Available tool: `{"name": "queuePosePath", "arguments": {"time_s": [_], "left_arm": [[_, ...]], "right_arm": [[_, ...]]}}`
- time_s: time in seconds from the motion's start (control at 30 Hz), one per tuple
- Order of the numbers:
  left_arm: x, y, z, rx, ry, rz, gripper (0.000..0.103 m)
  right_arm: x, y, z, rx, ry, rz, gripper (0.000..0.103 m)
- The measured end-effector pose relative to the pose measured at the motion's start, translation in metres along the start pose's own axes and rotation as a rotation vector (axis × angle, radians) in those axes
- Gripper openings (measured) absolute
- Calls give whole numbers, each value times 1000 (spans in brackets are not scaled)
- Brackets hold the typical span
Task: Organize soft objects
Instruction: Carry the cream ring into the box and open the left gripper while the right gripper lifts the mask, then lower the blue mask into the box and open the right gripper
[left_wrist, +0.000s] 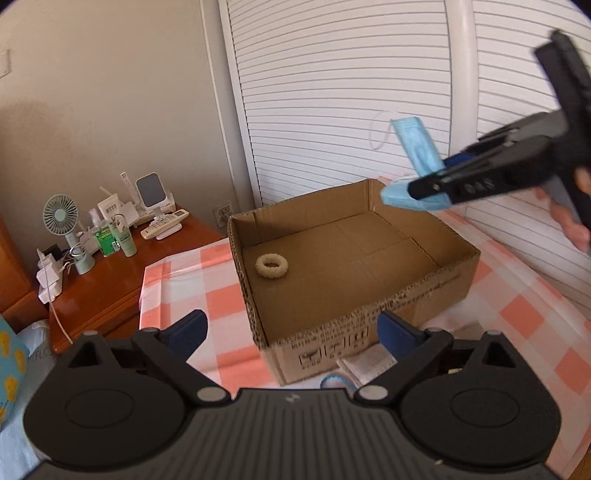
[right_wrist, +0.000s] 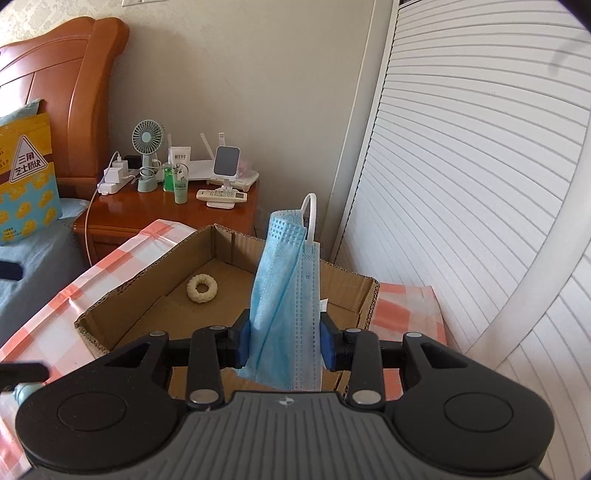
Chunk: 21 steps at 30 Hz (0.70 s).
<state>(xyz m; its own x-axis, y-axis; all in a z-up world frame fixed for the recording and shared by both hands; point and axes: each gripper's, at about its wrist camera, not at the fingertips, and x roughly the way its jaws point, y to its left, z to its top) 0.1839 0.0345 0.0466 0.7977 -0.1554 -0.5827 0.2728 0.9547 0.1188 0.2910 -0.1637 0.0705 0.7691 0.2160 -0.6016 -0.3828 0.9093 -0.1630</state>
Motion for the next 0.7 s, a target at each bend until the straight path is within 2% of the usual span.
{"name": "queuePosePath", "arguments": {"time_s": [0.1,0.23,0.3,0.33,0.37,0.43,0.7], "left_arm": [[-20,-3,-24,-37,-46,34,98],[-28,-2,-51,-133,-29,37,98],[-28,-1,-62,-166,-7,12,98],[-28,-2,-66,-176,9,8,98],[-29,-2,-70,-182,21,11,98],[-34,-1,-75,-182,22,24,98],[-43,8,-84,-188,15,52,98]], "right_arm": [[25,0,13,2,28,-9,41],[53,0,27,13,57,-20,44],[62,0,30,36,70,-27,58],[66,0,32,47,70,-32,78],[67,1,32,56,64,-41,92],[63,1,31,73,41,-44,101],[33,11,17,94,63,-27,103]]}}
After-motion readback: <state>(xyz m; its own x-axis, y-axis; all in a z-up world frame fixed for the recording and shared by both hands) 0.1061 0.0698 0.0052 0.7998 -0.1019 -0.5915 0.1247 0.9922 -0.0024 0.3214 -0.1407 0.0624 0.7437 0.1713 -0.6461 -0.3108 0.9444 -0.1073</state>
